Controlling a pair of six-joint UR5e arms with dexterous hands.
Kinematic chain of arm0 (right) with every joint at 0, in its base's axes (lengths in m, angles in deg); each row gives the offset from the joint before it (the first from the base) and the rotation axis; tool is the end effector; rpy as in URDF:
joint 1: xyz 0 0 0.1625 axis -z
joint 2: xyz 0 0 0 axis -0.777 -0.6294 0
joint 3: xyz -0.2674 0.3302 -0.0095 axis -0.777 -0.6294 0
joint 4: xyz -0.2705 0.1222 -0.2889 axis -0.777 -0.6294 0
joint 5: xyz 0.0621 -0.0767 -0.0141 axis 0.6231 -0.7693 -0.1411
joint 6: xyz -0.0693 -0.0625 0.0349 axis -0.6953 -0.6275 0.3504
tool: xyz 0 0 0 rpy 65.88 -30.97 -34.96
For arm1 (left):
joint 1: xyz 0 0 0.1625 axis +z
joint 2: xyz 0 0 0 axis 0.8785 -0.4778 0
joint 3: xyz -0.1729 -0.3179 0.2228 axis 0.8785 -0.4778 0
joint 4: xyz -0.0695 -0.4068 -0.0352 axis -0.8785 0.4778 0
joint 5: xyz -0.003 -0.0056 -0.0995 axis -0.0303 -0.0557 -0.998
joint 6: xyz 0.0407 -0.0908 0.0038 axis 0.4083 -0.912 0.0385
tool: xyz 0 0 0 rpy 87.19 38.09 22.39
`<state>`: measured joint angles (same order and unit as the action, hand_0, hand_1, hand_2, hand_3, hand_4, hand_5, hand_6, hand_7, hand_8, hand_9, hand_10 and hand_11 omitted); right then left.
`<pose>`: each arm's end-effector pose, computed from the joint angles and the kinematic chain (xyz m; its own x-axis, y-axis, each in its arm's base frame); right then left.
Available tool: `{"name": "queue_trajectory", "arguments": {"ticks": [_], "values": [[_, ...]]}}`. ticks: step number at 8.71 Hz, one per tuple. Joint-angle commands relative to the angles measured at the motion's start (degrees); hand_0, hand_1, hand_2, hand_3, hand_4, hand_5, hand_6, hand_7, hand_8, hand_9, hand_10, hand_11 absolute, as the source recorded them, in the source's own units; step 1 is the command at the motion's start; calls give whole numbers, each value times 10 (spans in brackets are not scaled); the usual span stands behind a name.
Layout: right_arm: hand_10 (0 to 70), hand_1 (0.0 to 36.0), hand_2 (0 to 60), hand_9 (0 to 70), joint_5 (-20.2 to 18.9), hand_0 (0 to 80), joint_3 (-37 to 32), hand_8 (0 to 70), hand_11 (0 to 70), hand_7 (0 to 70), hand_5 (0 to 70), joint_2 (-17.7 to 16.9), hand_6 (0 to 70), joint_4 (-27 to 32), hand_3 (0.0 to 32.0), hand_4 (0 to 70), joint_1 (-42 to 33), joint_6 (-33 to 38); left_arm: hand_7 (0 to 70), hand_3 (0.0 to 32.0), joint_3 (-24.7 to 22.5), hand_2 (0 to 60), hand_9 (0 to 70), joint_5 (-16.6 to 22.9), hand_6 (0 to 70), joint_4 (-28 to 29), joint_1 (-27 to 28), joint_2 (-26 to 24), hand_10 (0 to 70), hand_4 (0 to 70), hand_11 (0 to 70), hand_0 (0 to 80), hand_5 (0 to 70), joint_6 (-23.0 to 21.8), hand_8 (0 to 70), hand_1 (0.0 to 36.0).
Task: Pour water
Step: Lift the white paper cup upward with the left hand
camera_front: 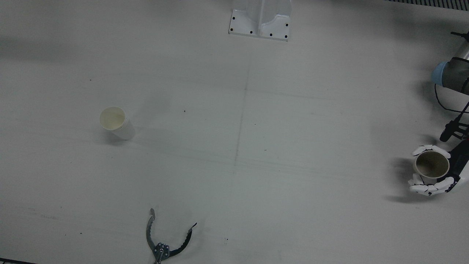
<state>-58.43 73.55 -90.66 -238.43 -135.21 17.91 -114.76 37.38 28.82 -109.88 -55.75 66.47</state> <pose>0.1058 -0.4643 0.4776 -0.8673 -0.1305 0.4804 -0.4899 0.0515 -0.8703 0.2041 -0.4704 0.7405 -0.8886 -0.2415 -0.3899 0.2360 0.4880 -0.8403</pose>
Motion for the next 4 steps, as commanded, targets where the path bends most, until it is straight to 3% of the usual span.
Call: {"name": "queue_trajectory", "arguments": {"ticks": [1, 2, 3, 4], "values": [[0, 70, 0, 5, 0, 455, 0, 0, 1, 95, 105, 5, 47, 0, 0, 106, -1, 2, 700, 0, -35, 600, 700, -66, 434, -8, -3, 9, 184, 327, 283, 466, 181, -87, 493, 360], [0, 70, 0, 6, 0, 456, 0, 0, 0, 99, 107, 5, 48, 0, 0, 107, -1, 1, 700, 0, -57, 600, 700, -70, 434, -9, -2, 9, 145, 337, 226, 461, 179, -88, 509, 360], [0, 71, 0, 6, 1, 457, -1, 0, 0, 99, 108, 5, 48, 0, 0, 107, 0, 1, 700, 0, -71, 600, 700, -87, 440, -16, 0, 8, 148, 339, 230, 436, 180, -104, 518, 360], [0, 73, 0, 7, 4, 455, -5, 0, 0, 101, 111, 6, 50, 0, 0, 108, 0, 2, 700, 0, -75, 600, 700, -115, 458, -23, 0, 8, 145, 317, 226, 330, 256, -129, 534, 360]]}}
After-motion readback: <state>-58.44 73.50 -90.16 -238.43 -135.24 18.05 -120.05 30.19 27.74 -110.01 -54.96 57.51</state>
